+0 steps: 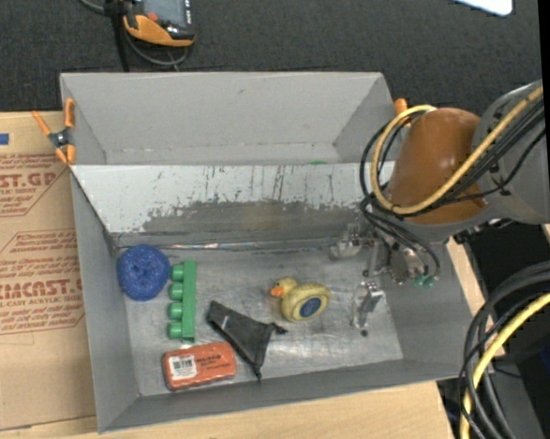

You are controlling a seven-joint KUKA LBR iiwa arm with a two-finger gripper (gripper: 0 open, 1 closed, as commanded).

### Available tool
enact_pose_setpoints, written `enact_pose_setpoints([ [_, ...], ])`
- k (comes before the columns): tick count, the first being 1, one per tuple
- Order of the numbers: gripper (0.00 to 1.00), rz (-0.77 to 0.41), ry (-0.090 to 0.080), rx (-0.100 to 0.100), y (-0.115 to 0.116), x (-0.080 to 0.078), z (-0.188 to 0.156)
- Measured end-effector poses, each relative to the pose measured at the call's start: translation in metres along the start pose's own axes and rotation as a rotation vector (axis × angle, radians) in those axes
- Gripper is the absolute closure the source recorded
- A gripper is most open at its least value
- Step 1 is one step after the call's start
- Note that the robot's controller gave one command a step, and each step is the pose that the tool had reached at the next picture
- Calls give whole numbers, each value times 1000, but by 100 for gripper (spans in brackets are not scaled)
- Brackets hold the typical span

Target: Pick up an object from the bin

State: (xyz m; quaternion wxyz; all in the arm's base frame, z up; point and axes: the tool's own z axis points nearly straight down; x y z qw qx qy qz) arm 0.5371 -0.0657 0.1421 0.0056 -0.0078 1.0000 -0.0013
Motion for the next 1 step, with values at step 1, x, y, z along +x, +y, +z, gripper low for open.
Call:
enact_pose_setpoints([
  [1, 100, -134, 2, -4, 64, 11, 69],
])
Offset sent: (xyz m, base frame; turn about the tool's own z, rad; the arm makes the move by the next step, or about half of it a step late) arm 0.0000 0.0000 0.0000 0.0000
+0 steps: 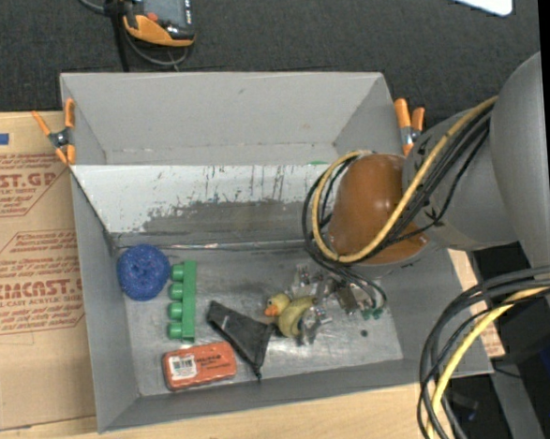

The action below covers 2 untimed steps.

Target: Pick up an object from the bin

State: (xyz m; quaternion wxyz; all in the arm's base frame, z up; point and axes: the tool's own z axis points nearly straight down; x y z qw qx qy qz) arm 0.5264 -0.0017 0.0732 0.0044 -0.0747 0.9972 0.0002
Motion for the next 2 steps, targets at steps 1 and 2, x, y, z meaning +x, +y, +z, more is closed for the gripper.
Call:
enact_pose_setpoints([
  [1, 100, 0, 0, 0, 0, 0, 0],
  [2, 100, -19, 5, 0, -6, 12, -141],
])
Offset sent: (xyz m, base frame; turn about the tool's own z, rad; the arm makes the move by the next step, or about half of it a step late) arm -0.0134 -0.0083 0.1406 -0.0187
